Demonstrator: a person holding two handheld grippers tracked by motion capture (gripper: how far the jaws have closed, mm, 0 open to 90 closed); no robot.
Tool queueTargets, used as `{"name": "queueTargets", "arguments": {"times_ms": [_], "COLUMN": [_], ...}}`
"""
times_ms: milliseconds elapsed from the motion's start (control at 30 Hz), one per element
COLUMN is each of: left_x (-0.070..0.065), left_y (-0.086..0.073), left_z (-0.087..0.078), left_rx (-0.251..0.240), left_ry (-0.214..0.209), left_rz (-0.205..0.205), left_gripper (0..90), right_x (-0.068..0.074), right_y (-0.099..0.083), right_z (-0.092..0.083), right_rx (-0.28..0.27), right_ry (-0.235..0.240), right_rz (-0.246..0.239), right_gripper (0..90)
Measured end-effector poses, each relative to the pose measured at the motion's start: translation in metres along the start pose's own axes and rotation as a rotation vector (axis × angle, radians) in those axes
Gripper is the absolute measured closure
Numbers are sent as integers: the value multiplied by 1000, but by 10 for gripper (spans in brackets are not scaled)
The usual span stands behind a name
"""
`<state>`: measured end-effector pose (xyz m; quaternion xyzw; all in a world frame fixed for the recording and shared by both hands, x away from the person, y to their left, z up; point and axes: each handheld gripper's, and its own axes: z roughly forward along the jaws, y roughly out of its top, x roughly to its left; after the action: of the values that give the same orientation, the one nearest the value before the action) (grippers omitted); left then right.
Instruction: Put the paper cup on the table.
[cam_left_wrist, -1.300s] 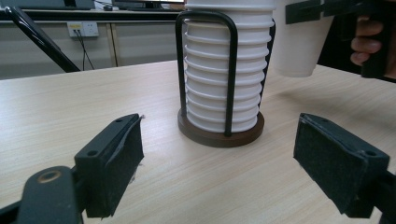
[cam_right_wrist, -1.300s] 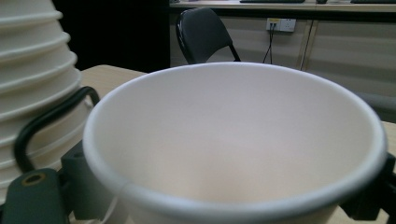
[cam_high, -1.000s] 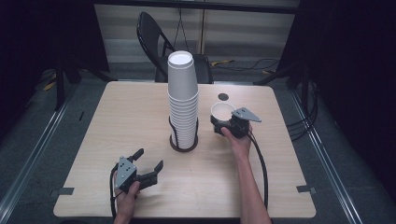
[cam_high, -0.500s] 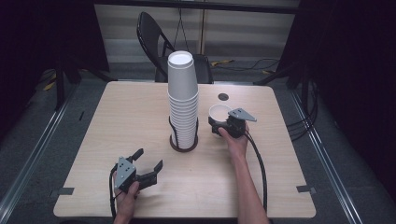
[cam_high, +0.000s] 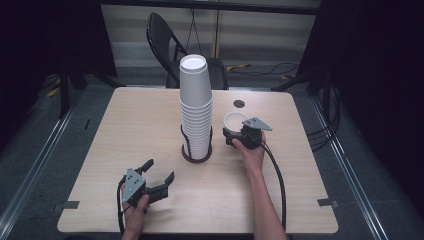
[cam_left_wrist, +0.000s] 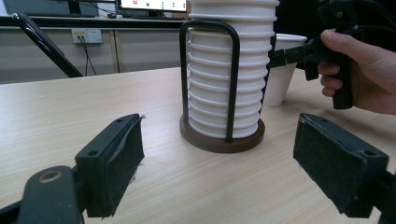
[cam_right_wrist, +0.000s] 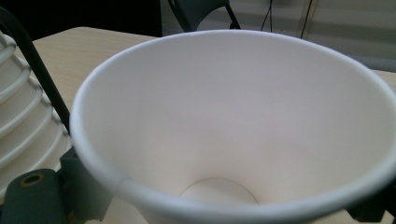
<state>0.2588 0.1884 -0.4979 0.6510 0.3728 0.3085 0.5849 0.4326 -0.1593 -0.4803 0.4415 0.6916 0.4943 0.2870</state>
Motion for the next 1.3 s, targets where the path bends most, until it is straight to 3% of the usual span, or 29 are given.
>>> {"name": "queueTargets", "arguments": {"times_ms": [533, 600, 967, 1300], "left_x": [-2, -2, -1, -1], "left_y": [0, 0, 1, 1], "left_z": [1, 1, 2, 3], "left_rx": [6, 15, 23, 30], "left_ry": [7, 26, 26, 30], "left_rz": [-16, -5, -11, -6], "left_gripper": [159, 161, 166, 166], "right_x": [-2, -2, -2, 1], "right_y": [-10, -14, -24, -25], "right_z": [-1, -6, -27, -56], "right_rx": [107, 103, 69, -23], "right_ry": [13, 5, -22, -15], "right_rz": [49, 59, 69, 76], "right_gripper": [132, 138, 134, 130]}}
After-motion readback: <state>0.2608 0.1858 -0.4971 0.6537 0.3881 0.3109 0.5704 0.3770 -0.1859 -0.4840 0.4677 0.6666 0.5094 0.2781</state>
